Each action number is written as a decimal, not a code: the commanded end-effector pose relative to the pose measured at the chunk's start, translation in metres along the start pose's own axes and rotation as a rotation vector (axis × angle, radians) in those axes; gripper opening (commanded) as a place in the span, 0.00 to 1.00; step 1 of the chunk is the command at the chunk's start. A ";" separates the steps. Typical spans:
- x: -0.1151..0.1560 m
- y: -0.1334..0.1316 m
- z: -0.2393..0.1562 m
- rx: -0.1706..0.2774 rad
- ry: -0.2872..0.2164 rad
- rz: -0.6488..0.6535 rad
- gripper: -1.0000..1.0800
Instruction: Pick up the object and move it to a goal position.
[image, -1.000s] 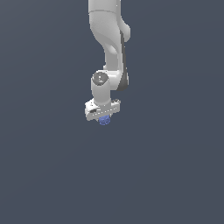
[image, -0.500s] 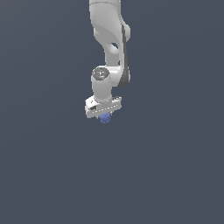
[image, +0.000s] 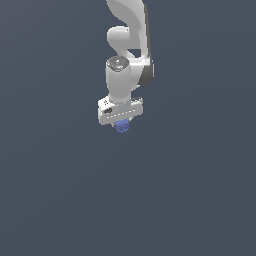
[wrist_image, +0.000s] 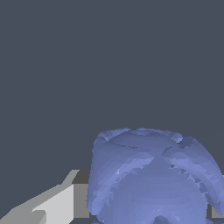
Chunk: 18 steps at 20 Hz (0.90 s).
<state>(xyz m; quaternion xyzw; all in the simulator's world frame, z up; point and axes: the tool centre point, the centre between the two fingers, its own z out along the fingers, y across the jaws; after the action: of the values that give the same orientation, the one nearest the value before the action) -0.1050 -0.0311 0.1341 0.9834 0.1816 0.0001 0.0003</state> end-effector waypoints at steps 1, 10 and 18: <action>0.001 -0.005 -0.025 0.000 0.000 0.000 0.00; 0.007 -0.023 -0.117 0.000 0.000 -0.001 0.00; 0.013 -0.036 -0.191 0.000 0.000 -0.001 0.00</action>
<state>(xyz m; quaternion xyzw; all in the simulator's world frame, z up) -0.1055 0.0050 0.3123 0.9833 0.1821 0.0008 0.0005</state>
